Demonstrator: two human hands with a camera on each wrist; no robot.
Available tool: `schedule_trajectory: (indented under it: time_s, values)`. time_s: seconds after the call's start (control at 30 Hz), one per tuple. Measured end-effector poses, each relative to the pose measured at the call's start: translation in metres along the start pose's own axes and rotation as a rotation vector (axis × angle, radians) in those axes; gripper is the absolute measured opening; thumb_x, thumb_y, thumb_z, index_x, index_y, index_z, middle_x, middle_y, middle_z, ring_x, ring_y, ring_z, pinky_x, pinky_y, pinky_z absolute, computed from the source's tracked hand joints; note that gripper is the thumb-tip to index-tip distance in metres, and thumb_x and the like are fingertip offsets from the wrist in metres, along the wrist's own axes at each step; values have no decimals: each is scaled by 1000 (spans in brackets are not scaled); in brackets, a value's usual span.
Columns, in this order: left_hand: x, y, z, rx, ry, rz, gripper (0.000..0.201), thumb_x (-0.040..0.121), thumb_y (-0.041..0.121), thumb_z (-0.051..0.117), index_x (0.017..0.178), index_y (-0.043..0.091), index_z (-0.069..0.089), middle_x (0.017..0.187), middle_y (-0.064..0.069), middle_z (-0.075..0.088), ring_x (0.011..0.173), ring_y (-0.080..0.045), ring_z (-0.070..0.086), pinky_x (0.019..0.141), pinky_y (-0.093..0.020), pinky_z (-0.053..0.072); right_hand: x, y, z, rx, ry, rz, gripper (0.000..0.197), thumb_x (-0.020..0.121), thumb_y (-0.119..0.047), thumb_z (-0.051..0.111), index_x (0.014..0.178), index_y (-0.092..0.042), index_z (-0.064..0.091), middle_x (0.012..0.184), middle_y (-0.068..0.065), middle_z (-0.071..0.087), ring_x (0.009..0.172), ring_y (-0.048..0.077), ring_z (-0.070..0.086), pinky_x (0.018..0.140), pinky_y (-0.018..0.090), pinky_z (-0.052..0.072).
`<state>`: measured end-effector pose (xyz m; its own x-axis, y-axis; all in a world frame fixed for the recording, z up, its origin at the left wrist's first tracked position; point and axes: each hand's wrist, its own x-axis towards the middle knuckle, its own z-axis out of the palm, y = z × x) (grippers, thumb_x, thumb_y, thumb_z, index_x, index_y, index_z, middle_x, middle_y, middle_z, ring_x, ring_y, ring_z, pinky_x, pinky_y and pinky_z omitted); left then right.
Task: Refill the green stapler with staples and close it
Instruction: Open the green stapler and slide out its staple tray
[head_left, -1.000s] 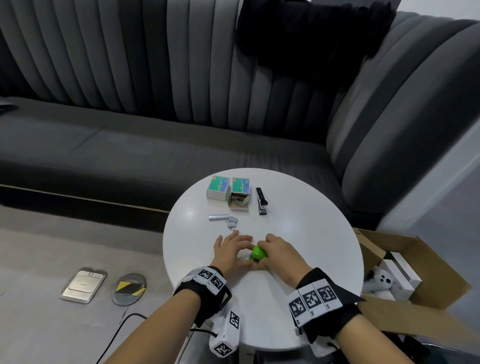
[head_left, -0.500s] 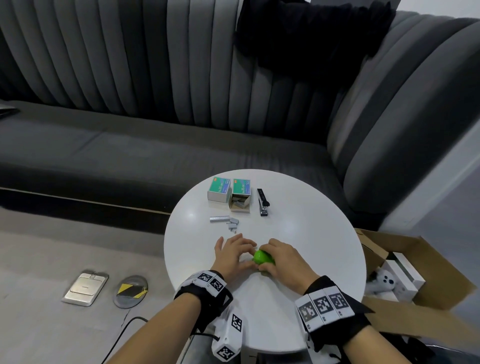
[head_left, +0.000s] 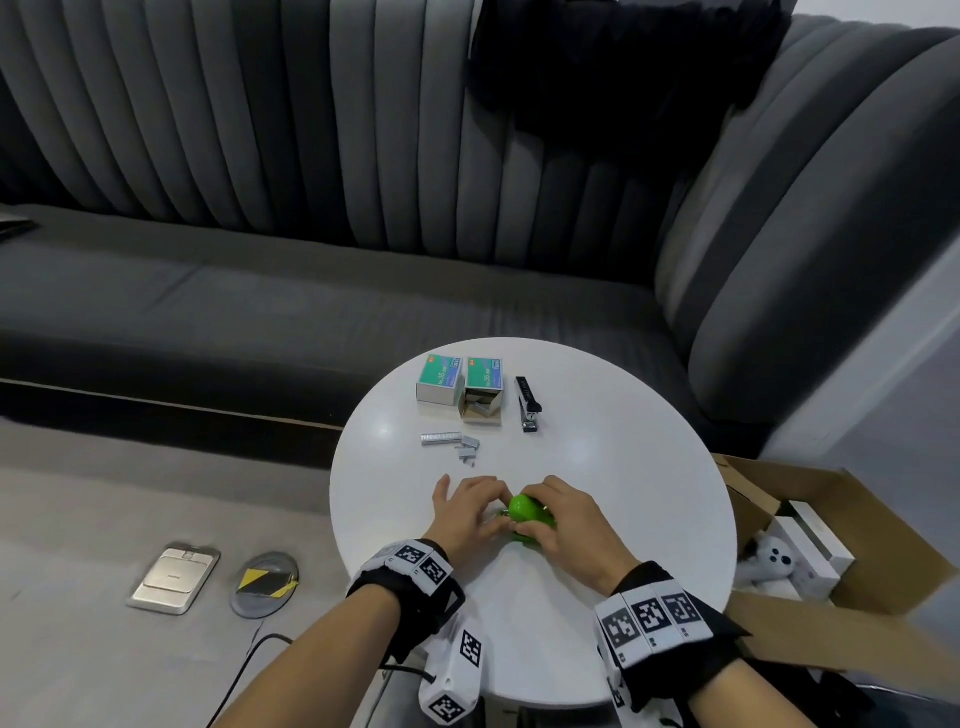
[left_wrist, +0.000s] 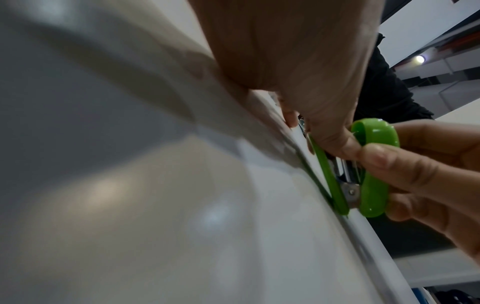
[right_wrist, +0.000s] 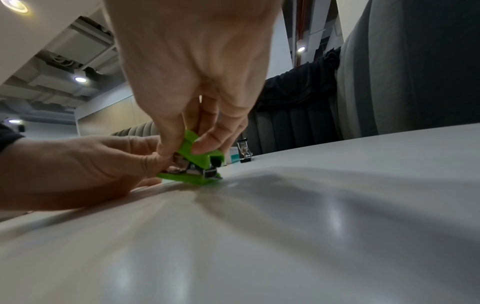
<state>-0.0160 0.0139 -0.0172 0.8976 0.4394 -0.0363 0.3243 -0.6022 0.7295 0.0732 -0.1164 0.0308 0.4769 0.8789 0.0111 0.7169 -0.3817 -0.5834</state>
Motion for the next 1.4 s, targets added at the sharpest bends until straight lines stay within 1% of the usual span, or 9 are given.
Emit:
schedule_trajectory:
  time_s: [0.2,0.3,0.4,0.5,0.6,0.73,0.9,1.2,1.4]
  values:
    - [3,3,-9,-217,-95,-2,27,82,41,58,107,29,57,104,10,60,111,-6,53,109,-36,14,2,-1,-5,94,50,191,35,81,-28,66,111,-14,58,95,5,57,84,17,52,76,24,44]
    - [0,11,-14,-518,-106,-35,31,87,12,59,116,15,53,98,-4,62,84,4,62,88,-17,45,-1,1,-4,241,117,338,28,79,-24,69,100,-11,54,81,7,56,68,19,55,55,19,48]
    - [-3,16,-10,-505,-149,-32,33,86,4,58,119,4,52,102,-10,62,84,-1,61,83,-15,48,-4,5,-2,500,205,525,34,75,-26,74,81,-8,45,72,12,58,45,20,53,38,24,43]
    - [-4,25,-2,-434,-248,5,44,79,12,69,121,11,54,113,-9,64,96,-12,61,85,-12,48,-1,10,1,563,224,602,33,82,-31,66,79,0,54,67,15,66,52,26,62,54,37,55]
    - [-3,34,1,-250,-185,30,47,73,21,74,117,19,57,113,-4,65,96,-11,58,83,-15,46,0,11,1,383,190,560,32,90,-27,53,79,1,64,79,17,71,79,32,67,79,43,55]
    - [-1,35,1,-182,-131,38,41,77,22,70,115,14,58,109,-4,63,93,-11,52,81,-16,39,-11,13,-2,483,164,503,21,90,-12,50,72,-10,62,68,7,63,58,20,58,62,33,53]
    - [-5,32,-2,-333,-50,14,36,77,15,71,112,12,60,103,0,63,96,-13,57,79,-6,41,-21,20,-2,604,83,427,11,91,-16,53,97,-13,62,91,1,62,79,17,61,69,28,54]
    - [-13,52,-14,-562,-4,4,38,72,-1,72,103,19,62,98,-3,65,81,-12,63,66,-16,53,-25,3,-12,741,174,316,16,86,-7,58,90,-21,66,82,2,68,77,25,67,73,40,56]
    - [-18,68,-31,-516,-22,40,47,78,1,67,122,11,55,101,-2,61,78,-10,63,65,-12,52,-25,-8,-22,749,236,228,17,88,-4,55,94,-18,64,81,-1,66,67,16,58,51,15,46]
